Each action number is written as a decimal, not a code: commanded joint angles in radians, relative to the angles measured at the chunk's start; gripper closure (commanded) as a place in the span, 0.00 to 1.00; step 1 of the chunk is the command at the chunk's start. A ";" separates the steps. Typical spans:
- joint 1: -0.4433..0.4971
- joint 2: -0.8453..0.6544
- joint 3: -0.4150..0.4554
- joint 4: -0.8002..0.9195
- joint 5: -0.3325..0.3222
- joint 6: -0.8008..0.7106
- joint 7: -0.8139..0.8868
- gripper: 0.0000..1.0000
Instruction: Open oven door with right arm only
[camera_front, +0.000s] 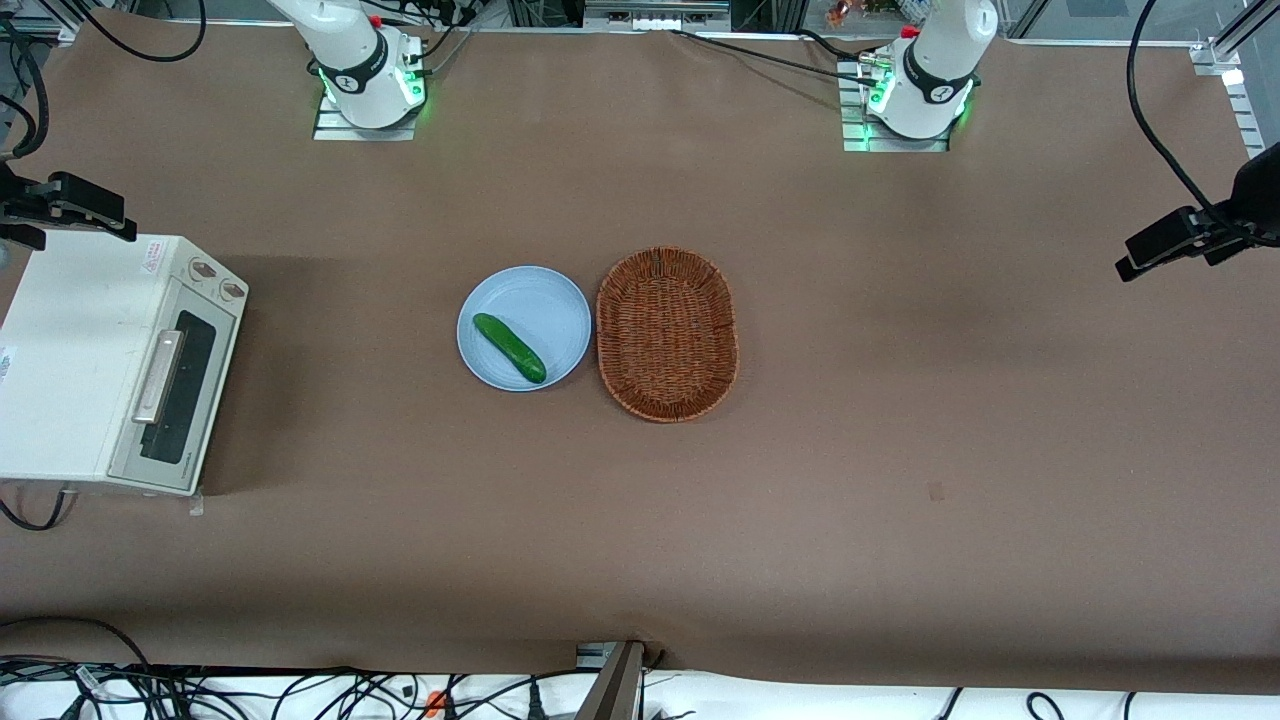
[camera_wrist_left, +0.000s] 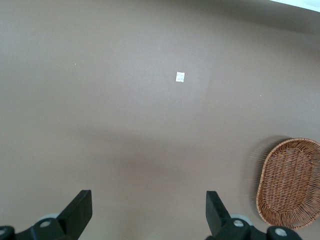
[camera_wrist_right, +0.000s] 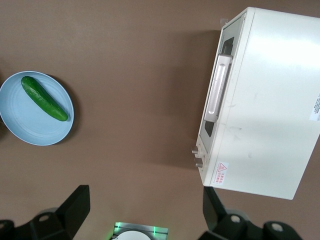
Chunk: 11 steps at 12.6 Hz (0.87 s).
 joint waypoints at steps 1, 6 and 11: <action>-0.014 -0.011 0.015 -0.004 0.007 0.011 0.012 0.00; -0.015 -0.008 0.012 -0.004 0.007 0.003 0.006 0.00; -0.014 -0.002 0.013 -0.013 0.004 -0.002 -0.001 0.00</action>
